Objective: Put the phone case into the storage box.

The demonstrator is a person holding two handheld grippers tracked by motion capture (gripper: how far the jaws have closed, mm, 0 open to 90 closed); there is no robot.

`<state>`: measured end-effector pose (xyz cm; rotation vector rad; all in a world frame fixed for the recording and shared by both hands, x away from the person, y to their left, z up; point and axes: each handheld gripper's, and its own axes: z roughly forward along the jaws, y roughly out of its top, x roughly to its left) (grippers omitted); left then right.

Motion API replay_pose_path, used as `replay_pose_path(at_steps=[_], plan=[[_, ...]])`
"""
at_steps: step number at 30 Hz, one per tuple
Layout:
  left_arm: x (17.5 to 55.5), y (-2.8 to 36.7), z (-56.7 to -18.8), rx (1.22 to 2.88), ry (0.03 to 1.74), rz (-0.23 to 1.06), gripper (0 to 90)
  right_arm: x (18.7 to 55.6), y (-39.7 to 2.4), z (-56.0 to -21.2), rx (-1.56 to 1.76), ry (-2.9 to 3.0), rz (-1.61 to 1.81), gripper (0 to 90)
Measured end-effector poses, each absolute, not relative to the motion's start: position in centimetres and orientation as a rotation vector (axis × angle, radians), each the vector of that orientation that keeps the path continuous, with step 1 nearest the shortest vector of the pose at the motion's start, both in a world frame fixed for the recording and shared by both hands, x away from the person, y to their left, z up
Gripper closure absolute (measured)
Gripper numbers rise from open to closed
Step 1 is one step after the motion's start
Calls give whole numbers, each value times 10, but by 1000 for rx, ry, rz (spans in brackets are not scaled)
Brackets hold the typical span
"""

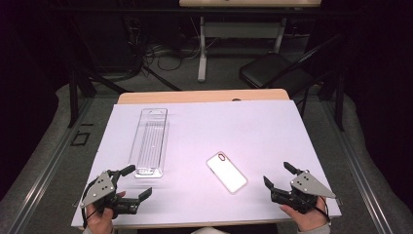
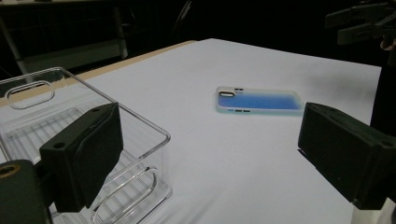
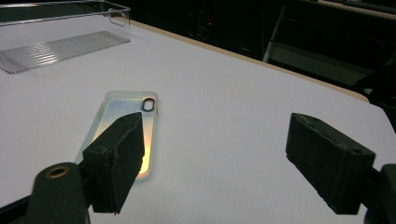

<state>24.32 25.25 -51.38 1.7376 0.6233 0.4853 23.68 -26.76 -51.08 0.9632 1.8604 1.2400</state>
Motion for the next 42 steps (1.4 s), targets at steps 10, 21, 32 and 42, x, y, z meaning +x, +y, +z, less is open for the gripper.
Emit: replay_pose_path(at_steps=[10,21,32,42], plan=[[243,255,-515,1728,647,472,71,248,-263,-500,972,1928,1200,368],[240,256,-515,1736,648,464,71,268,-251,-467,911,1960,1202,421],[240,256,-516,1745,657,456,70,292,-235,-450,963,2115,1167,491],[240,253,-517,1758,650,450,71,320,-218,-456,1081,2371,1031,435]])
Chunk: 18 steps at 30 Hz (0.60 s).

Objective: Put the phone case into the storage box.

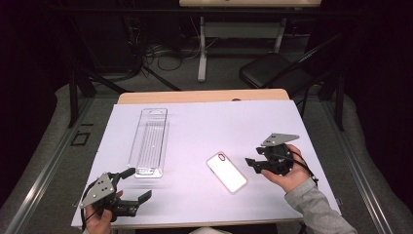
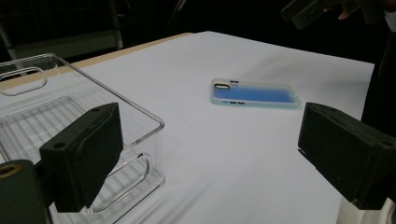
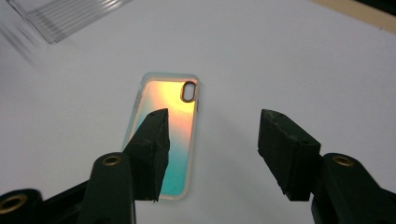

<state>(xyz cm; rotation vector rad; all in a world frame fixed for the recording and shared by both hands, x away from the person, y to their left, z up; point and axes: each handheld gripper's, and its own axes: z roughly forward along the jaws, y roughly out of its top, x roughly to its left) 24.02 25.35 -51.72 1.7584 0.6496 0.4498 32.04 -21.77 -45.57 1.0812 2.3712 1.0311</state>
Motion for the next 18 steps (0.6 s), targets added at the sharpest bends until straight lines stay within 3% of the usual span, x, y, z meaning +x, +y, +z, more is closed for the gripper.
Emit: replay_pose_path(at_steps=[18], plan=[[240,253,-518,1770,645,441,71,348,-187,-459,1207,2680,651,429]])
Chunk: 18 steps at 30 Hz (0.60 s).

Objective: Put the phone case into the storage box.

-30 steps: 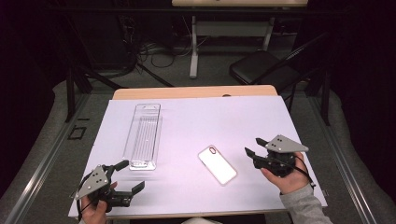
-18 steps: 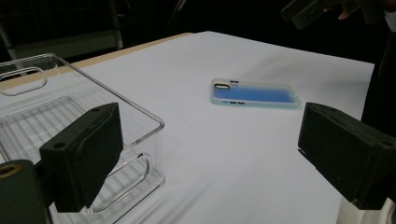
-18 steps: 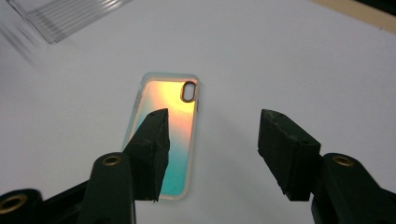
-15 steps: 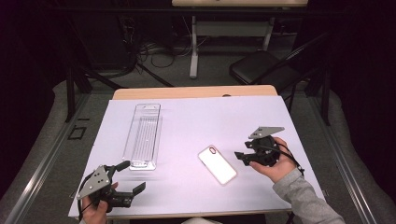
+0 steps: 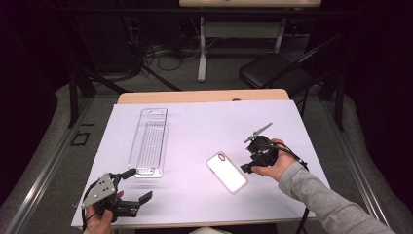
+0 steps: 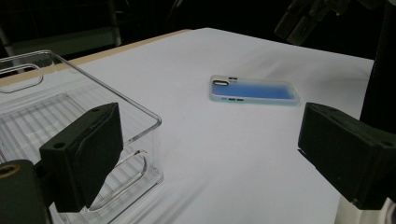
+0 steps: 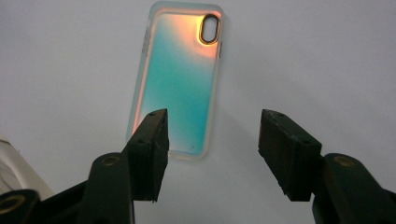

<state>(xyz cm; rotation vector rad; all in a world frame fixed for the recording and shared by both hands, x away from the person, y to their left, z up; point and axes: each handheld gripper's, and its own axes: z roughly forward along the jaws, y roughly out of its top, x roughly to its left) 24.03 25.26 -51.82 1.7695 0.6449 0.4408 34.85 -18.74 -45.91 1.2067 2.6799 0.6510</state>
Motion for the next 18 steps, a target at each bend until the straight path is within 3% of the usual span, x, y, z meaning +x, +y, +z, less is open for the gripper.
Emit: replay_pose_path(at_steps=[18], plan=[[241,252,-519,1771,644,437,71,364,-181,-466,1313,2777,470,436]])
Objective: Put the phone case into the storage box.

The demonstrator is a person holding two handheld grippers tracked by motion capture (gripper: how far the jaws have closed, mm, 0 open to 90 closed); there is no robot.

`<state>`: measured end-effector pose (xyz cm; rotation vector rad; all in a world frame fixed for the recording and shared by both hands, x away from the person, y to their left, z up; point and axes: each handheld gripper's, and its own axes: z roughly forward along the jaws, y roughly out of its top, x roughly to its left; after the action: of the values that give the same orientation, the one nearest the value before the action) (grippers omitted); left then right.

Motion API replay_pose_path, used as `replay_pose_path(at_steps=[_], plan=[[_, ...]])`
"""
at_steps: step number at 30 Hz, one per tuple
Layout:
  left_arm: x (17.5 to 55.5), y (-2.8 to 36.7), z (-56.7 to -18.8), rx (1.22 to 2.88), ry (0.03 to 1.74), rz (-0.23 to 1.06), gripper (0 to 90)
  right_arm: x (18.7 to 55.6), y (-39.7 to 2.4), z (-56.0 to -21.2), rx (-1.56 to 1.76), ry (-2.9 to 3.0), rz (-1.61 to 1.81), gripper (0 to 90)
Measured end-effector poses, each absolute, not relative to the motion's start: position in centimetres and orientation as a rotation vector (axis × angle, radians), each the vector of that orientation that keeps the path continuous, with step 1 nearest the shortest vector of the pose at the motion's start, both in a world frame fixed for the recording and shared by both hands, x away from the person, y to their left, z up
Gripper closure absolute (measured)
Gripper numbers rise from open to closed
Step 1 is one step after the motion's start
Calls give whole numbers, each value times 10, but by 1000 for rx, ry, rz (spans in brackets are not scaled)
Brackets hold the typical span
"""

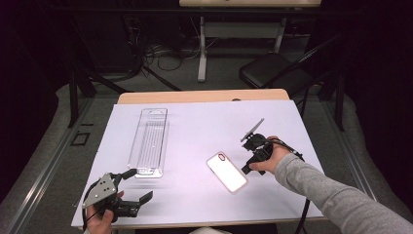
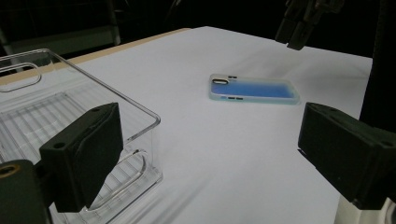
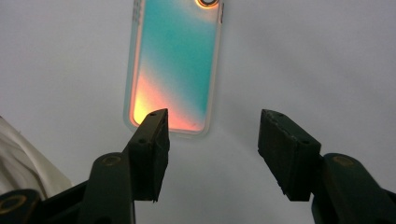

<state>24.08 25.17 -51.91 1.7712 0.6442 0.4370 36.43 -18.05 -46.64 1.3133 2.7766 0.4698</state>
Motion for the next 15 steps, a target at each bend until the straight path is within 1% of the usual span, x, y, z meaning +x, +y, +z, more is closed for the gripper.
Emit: replay_pose_path(at_steps=[2,9,10,11,13,14,15], plan=[[241,252,-519,1772,645,435,71,367,-180,-466,1307,2794,407,441],[241,252,-520,1774,643,435,71,370,-174,-473,1304,2805,363,464],[241,252,-520,1775,644,434,71,371,-171,-477,1296,2795,401,484],[241,252,-520,1776,645,433,71,373,-171,-474,1279,2832,305,495],[241,251,-520,1776,644,433,71,370,-167,-489,1326,2725,555,503],[241,251,-520,1775,645,433,70,377,-166,-471,1249,2881,135,508],[241,251,-520,1775,645,433,71,377,-166,-471,1249,2881,135,508]])
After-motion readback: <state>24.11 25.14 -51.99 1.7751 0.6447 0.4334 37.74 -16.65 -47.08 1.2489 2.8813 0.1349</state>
